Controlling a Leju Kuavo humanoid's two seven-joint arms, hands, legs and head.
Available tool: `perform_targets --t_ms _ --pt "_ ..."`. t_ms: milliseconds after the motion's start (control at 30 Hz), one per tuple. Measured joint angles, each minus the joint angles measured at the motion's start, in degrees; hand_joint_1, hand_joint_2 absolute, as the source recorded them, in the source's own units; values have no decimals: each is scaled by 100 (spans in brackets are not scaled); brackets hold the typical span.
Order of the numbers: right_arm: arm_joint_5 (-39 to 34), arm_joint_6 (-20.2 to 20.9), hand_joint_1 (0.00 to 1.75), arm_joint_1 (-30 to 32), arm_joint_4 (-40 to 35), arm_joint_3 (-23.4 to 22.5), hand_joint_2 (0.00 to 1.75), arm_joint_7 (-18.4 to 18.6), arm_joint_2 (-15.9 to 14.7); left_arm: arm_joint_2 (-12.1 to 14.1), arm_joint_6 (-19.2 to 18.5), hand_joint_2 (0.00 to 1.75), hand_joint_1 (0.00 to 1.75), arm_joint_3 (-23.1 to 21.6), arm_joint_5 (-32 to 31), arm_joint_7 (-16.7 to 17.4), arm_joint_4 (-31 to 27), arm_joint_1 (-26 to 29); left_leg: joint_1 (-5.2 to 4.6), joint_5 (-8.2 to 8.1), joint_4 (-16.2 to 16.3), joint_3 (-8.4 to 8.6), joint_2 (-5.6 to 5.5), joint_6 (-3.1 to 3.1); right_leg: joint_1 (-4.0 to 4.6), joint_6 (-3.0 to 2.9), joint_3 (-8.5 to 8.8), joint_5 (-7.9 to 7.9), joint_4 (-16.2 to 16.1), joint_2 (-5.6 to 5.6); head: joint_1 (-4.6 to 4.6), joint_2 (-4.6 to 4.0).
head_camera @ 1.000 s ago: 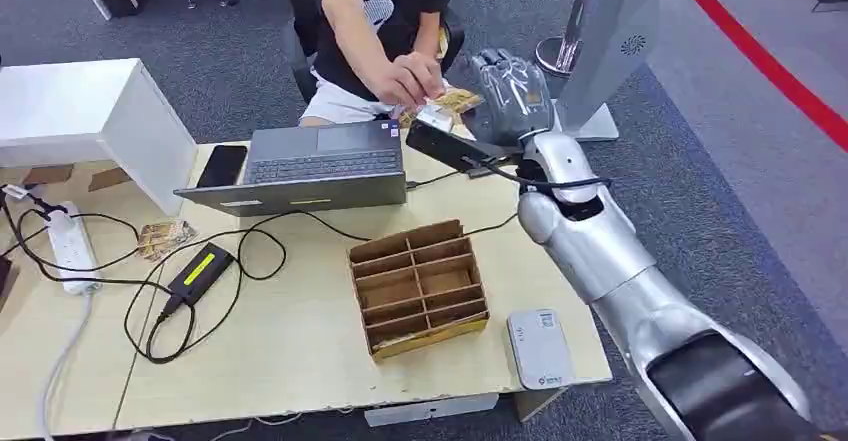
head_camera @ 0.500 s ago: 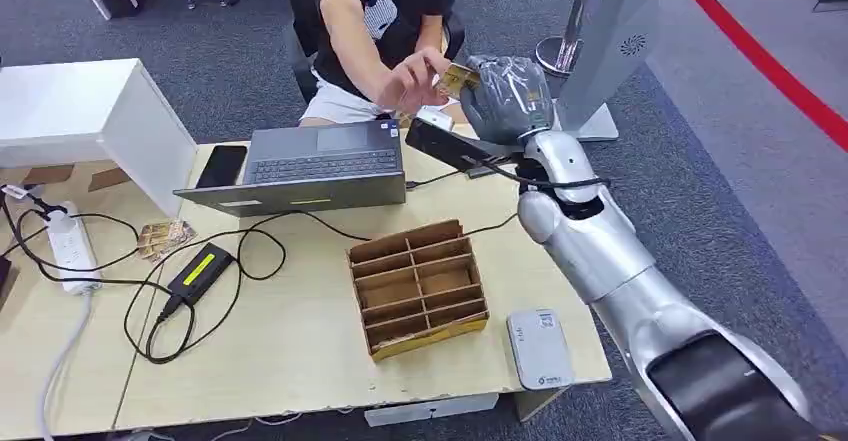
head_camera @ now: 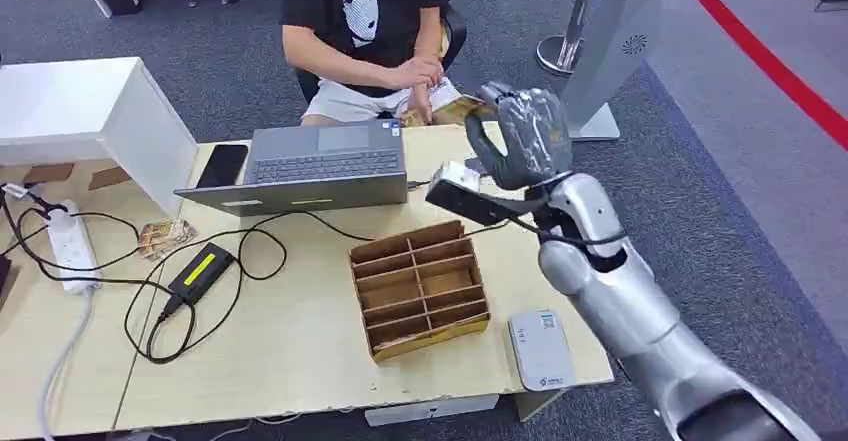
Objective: Pass the card to the sensor for recognition and then transmit it.
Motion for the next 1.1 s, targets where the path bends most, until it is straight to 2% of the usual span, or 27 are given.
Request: perform_targets --t_ms 100,233,333,500,600,833,967,1100 --pt "-302 -118 175 956 -833 -263 175 -313 -514 26 94 175 0 118 135 -70 0 98 -1 -5 0 -11 -21 5 0 7 5 -6 -4 -26 9 -2" --pt "-622 -109 175 2106 -1589 -784 175 -705 -1078 68 135 175 0 264 238 -129 18 204 -4 -10 0 -14 -16 10 -2 7 1 -6 -8 -25 7 -2" --pt "-671 -6 175 2774 -1929 -1161 175 -773 -1385 83 181 175 0 363 306 -122 35 206 -4 -10 0 -15 -17 10 -2 7 1 -6 -8 -27 7 0" --pt "-1036 503 175 3799 -2416 -1859 175 -938 -1940 90 214 175 0 507 373 -105 39 210 -4 -10 -1 -18 -18 11 -2 7 2 -6 -8 -30 7 -2" --pt "-1285 957 175 4199 -2636 -2200 175 -1125 -2191 103 216 175 0 549 380 -105 42 211 -4 -10 -1 -15 -10 10 -2 7 1 -6 -7 -21 2 0" --pt "-1217 1712 175 4456 -2847 -2424 175 -1103 -2730 114 212 175 0 588 323 -61 42 204 -4 -9 -1 -15 -10 11 -2 7 2 -5 -7 -20 4 -2" --pt "-1259 2103 175 4259 -2816 -2275 175 -1064 -2974 116 186 175 0 588 273 -59 42 197 -4 -7 -1 -14 -10 12 -2 7 4 -4 -6 -20 7 0" --pt "-1296 2341 175 3911 -2654 -1892 175 -1033 -3086 114 179 175 0 588 227 -48 42 188 -4 -5 -1 -13 -10 10 -2 7 5 -4 -6 -20 4 -2"
